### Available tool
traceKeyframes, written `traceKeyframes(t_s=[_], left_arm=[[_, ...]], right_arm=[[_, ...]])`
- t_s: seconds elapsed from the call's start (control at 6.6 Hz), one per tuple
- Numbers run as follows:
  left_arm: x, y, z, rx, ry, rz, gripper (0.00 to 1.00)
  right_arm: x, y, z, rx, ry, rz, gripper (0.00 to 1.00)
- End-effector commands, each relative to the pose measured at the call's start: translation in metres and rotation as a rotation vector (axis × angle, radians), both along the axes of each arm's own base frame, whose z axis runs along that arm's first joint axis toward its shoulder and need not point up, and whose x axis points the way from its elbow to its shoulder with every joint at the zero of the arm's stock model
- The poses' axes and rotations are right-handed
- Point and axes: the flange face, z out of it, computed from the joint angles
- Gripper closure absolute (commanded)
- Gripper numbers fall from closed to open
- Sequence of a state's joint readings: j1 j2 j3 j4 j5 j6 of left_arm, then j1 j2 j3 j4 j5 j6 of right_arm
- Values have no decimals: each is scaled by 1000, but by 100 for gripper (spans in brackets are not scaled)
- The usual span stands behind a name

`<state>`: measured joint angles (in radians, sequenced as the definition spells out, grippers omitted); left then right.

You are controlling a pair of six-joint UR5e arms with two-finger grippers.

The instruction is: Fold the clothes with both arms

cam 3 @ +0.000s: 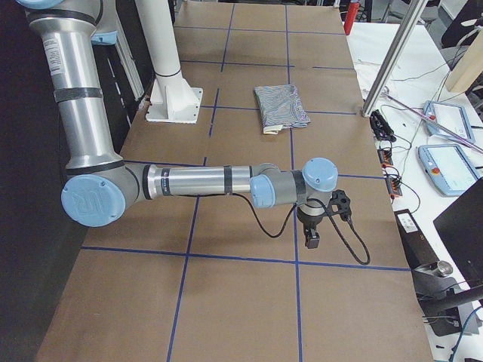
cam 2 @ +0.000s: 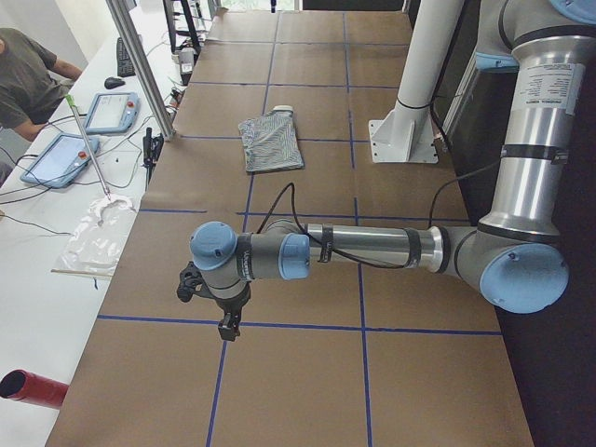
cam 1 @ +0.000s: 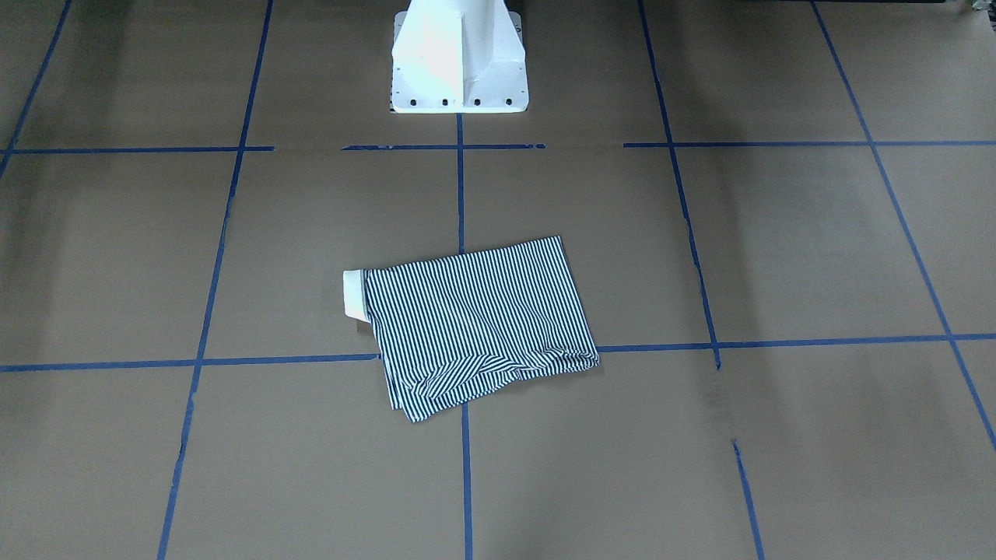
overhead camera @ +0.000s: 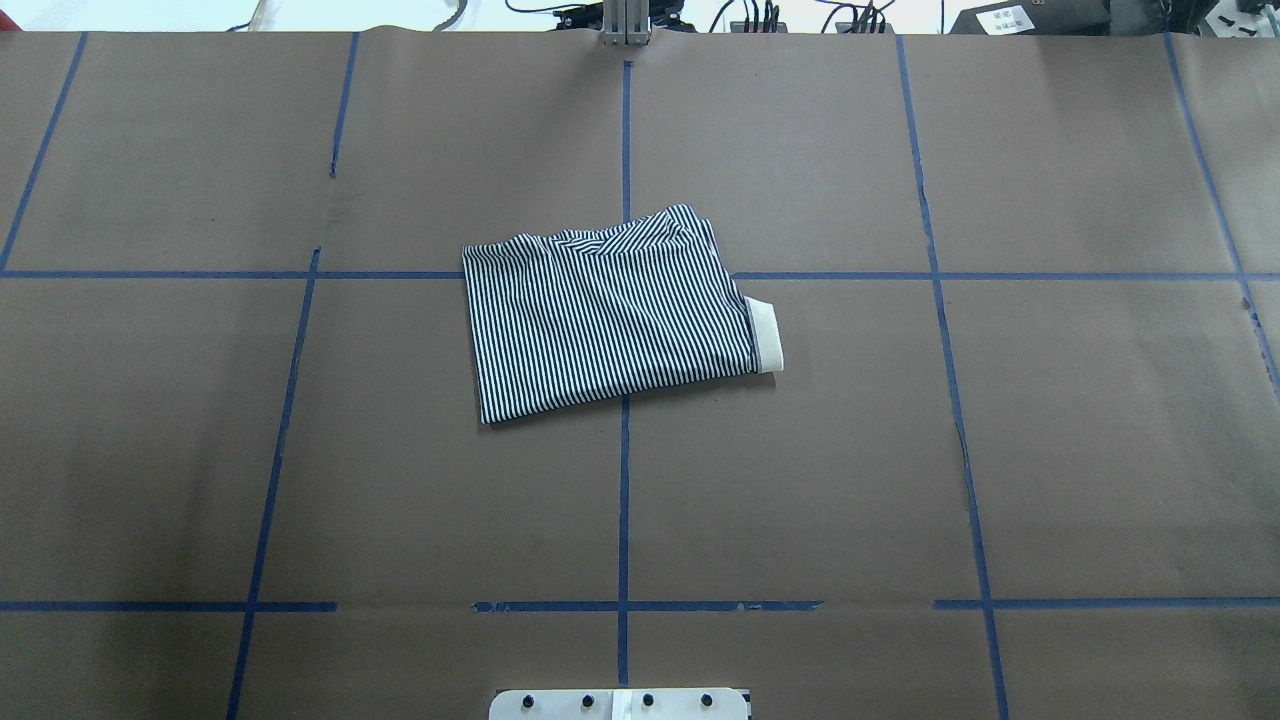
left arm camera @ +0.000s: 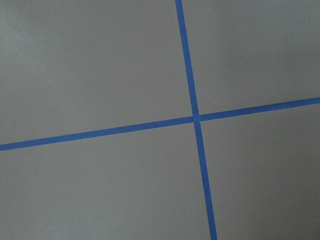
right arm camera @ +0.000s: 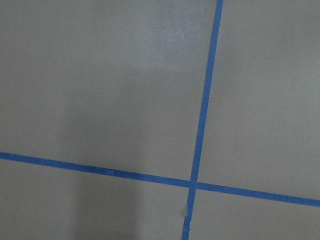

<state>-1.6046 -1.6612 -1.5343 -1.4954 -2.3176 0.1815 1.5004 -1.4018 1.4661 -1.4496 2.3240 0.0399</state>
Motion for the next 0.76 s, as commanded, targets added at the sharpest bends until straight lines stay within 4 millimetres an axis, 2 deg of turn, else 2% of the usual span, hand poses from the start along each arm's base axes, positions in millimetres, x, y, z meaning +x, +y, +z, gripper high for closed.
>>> traceKeyframes(t_s=[0.0,0.61], left_arm=[[-4,4,-19,7,-60,1,0],[-1,4,-19,3,-52,4,0]], right_arm=[[0,1,1,-1,-1,0,0],[0,3,1,-2,-4,-1,0]])
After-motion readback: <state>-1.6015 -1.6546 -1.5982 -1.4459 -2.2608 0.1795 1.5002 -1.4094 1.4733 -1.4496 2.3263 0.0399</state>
